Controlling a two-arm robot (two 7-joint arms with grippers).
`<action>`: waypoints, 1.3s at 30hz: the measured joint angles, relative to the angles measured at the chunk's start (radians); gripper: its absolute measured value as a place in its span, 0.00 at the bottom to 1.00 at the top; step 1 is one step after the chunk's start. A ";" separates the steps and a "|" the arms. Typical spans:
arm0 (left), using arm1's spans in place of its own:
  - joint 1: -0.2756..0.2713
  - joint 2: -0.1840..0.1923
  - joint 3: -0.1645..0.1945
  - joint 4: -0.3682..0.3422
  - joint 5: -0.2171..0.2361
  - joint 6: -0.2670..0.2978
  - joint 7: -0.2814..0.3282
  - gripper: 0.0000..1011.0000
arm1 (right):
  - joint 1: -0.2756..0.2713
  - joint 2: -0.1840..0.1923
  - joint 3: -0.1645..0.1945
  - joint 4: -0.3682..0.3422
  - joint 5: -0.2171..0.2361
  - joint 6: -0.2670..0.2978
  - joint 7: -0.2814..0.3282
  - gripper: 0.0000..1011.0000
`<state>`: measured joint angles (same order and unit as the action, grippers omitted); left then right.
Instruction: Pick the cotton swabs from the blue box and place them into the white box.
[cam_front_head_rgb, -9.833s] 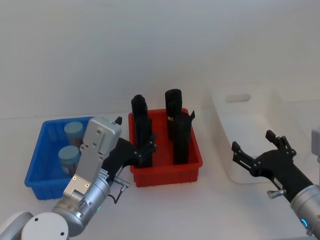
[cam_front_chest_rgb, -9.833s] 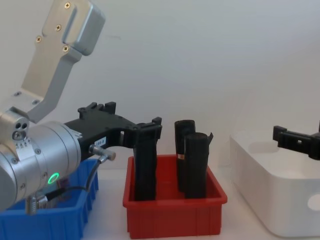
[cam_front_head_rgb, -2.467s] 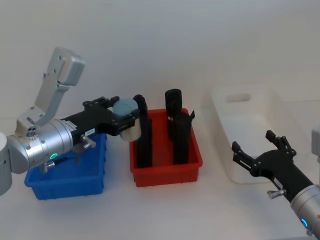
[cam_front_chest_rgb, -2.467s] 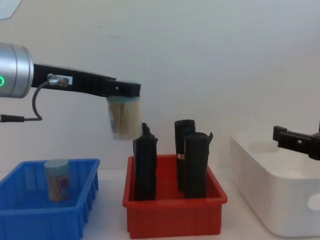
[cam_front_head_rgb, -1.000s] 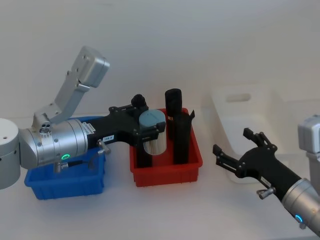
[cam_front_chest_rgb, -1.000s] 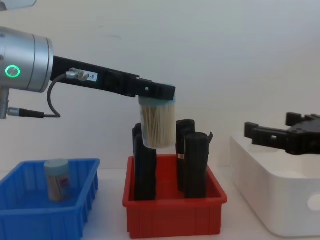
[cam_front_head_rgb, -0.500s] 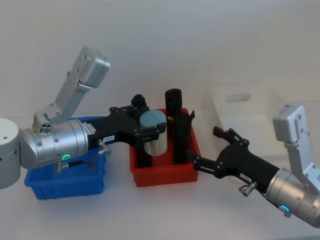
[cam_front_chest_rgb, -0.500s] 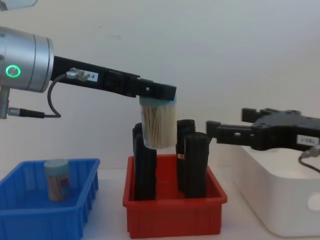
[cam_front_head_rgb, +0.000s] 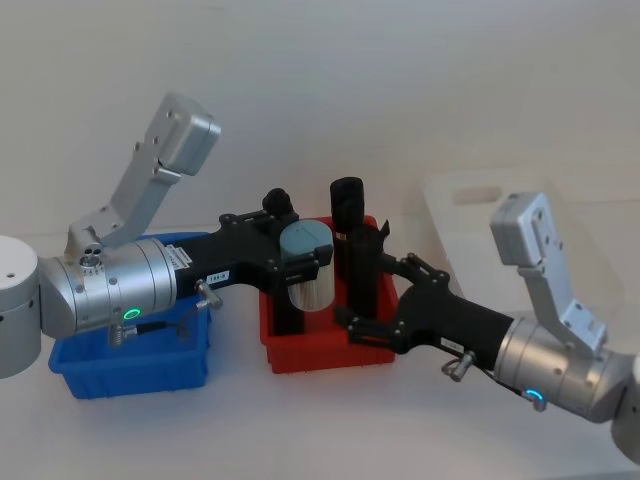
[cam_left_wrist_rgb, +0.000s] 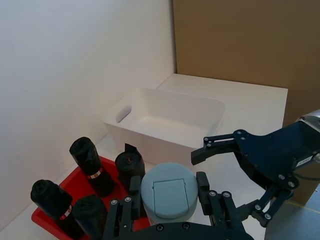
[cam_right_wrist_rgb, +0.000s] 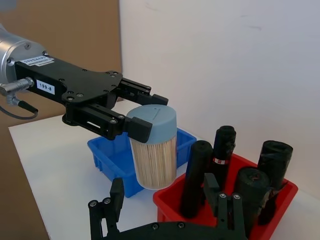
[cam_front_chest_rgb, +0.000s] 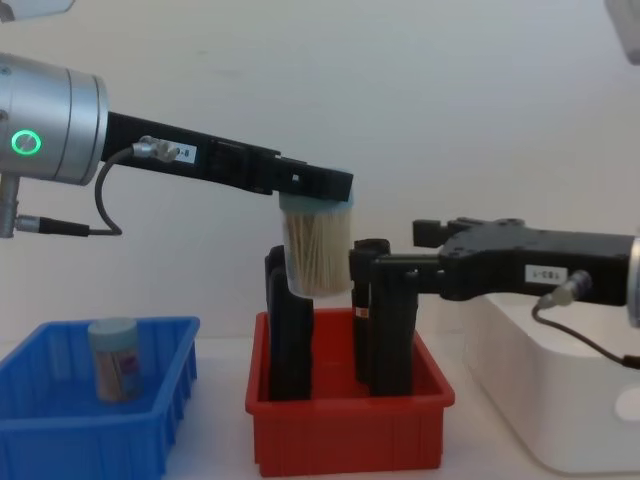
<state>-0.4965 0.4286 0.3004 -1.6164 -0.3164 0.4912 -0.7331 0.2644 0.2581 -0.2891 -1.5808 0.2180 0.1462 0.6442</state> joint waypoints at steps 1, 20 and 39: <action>0.000 0.000 0.000 0.000 0.000 0.000 0.000 0.66 | 0.000 0.000 0.000 0.000 0.000 0.000 0.000 0.99; 0.000 0.000 0.000 0.000 0.000 0.000 0.000 0.66 | 0.128 -0.063 -0.033 0.174 -0.050 -0.033 0.081 0.99; 0.000 0.000 0.000 0.000 0.000 0.000 0.000 0.66 | 0.208 -0.109 -0.056 0.287 -0.038 -0.069 0.123 0.82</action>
<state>-0.4965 0.4286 0.3004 -1.6164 -0.3163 0.4910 -0.7331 0.4720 0.1489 -0.3455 -1.2935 0.1801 0.0773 0.7676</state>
